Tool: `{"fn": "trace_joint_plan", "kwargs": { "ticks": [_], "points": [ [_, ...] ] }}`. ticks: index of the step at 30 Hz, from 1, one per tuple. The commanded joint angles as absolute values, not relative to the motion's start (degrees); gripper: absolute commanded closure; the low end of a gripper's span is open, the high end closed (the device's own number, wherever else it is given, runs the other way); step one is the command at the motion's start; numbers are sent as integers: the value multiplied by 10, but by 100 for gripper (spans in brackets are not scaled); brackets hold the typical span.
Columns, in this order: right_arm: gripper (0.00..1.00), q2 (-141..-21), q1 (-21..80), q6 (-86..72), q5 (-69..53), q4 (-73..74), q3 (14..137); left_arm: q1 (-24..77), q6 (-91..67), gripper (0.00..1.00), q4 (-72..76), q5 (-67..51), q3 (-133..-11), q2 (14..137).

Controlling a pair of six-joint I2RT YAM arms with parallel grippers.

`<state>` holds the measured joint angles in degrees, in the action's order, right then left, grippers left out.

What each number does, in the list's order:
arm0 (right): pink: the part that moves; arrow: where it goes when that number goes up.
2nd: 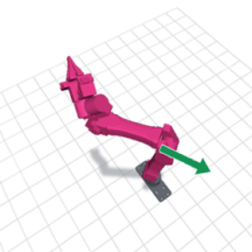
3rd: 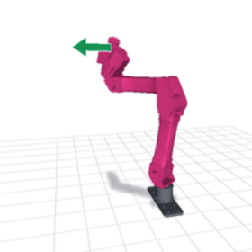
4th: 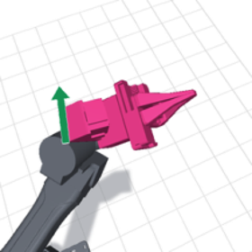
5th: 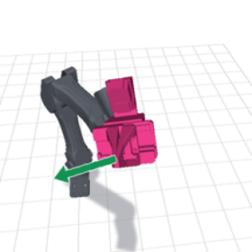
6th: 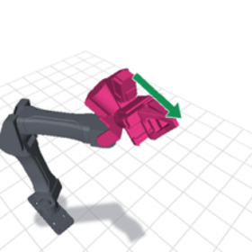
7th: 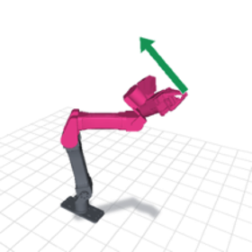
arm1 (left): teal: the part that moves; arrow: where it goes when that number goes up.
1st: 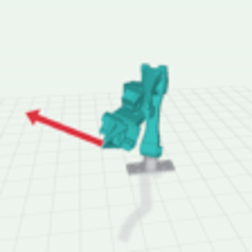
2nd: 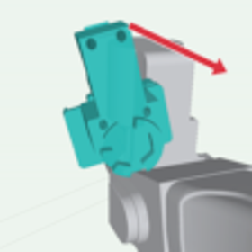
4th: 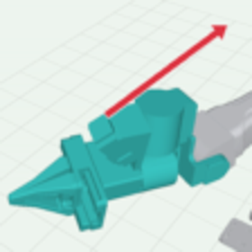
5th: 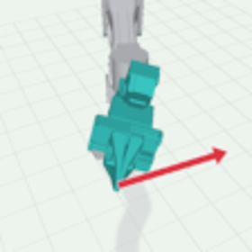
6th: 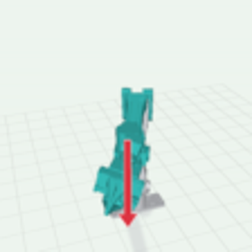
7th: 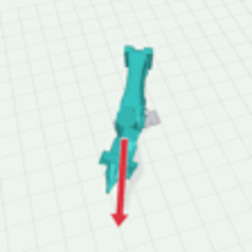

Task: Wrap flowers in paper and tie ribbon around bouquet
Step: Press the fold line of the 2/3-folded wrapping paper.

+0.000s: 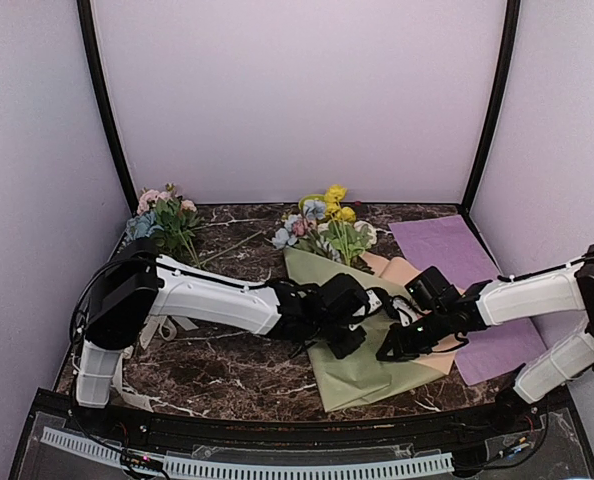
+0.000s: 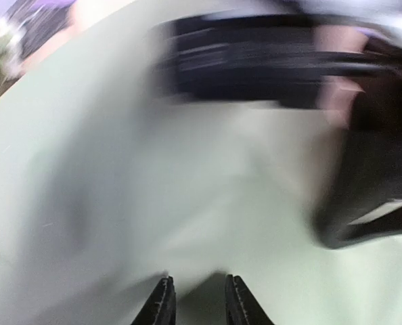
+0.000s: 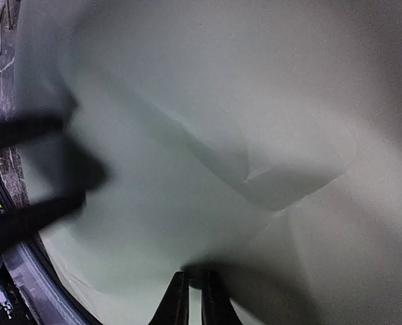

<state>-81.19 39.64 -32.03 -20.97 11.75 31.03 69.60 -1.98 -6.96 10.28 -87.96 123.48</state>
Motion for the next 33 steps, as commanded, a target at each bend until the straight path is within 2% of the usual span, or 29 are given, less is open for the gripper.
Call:
{"fn": "trace_joint_plan", "kwargs": {
  "ticks": [1,13,24,33],
  "points": [
    [91,-840,402,-328,-193,138,269,634,-97,74,-94,77,-849,1200],
    [91,-862,402,-321,-166,130,262,508,-101,76,-62,67,-801,1201],
    [90,-847,402,-320,-163,181,280,390,-97,75,-67,52,-832,1207],
    [89,-835,402,-320,-150,242,310,328,-87,75,-103,42,-911,1258]
  ]
}}
